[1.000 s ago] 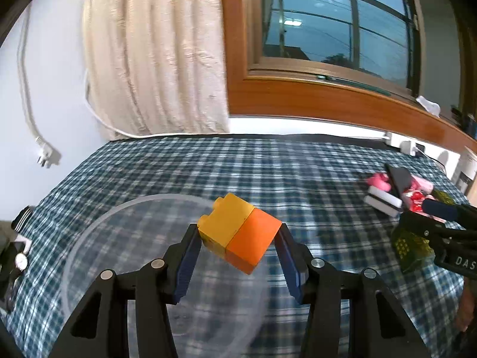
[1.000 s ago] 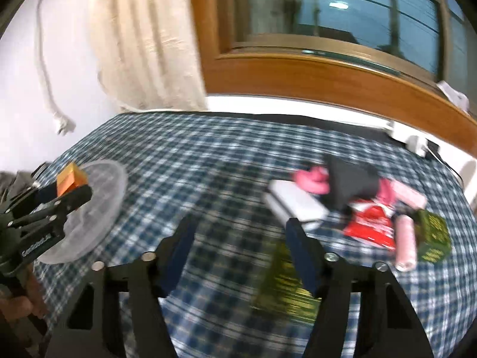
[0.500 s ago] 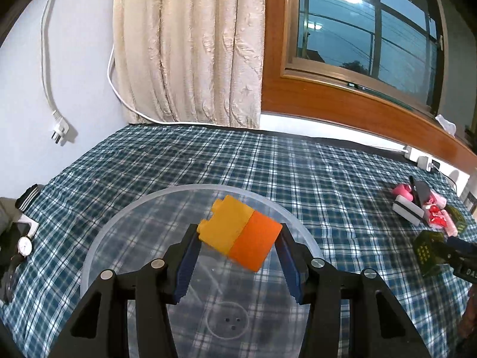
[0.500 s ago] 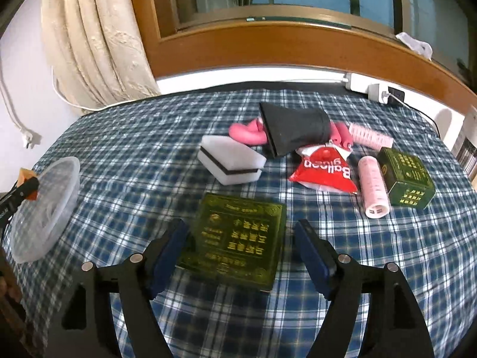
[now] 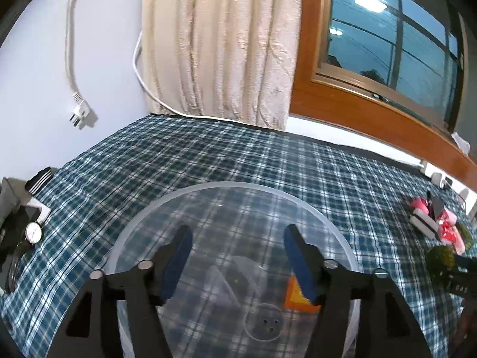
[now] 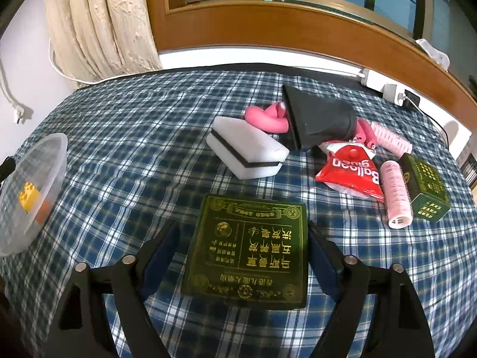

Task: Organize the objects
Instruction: 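Lower the green flat box into the clear bowl and open the right tool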

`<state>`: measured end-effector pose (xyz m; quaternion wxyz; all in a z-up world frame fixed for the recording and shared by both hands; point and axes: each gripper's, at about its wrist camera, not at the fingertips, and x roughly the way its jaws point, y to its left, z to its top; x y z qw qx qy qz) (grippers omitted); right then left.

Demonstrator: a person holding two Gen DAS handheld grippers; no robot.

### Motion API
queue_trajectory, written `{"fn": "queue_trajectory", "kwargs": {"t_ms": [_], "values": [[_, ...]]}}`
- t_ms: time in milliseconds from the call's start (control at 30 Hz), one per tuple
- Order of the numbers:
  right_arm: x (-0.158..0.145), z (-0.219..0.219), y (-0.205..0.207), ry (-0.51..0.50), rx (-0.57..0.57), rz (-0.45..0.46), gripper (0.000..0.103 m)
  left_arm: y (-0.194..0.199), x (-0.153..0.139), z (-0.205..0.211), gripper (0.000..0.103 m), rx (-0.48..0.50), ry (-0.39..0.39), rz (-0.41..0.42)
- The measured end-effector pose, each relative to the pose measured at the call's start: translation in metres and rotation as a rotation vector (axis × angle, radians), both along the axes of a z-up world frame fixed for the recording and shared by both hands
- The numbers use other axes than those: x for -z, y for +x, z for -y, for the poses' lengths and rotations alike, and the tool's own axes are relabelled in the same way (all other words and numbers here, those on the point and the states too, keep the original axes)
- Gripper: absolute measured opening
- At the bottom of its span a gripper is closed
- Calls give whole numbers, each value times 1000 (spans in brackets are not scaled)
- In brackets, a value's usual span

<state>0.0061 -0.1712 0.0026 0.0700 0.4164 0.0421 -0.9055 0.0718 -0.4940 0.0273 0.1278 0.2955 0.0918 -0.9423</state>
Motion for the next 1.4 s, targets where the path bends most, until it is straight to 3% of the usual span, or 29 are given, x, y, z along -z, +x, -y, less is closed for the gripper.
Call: {"fn": "queue_trajectory", "kwargs": {"t_ms": [33,267,533,767,1067,1400], "values": [[0,1,0,4,-3,1,66,1,-1,2,71,-7,3,-5],[-16,33,6,-72,-101,-52,67,4,-3,14,81,-56,10,-27],[-43,112,19,-169,-334,-130,67,6,-5,25,83,-108,-7,-40],[-43,181,9,-224,-450,-144,67,9,-4,31,92,-164,-30,-41],[-29,227,-7,-281,-496,-86,68,23,-8,51,100,-294,-14,-94],[-22,220,-18,-307,-464,-62,73,24,-9,58,102,-326,-15,-97]]}}
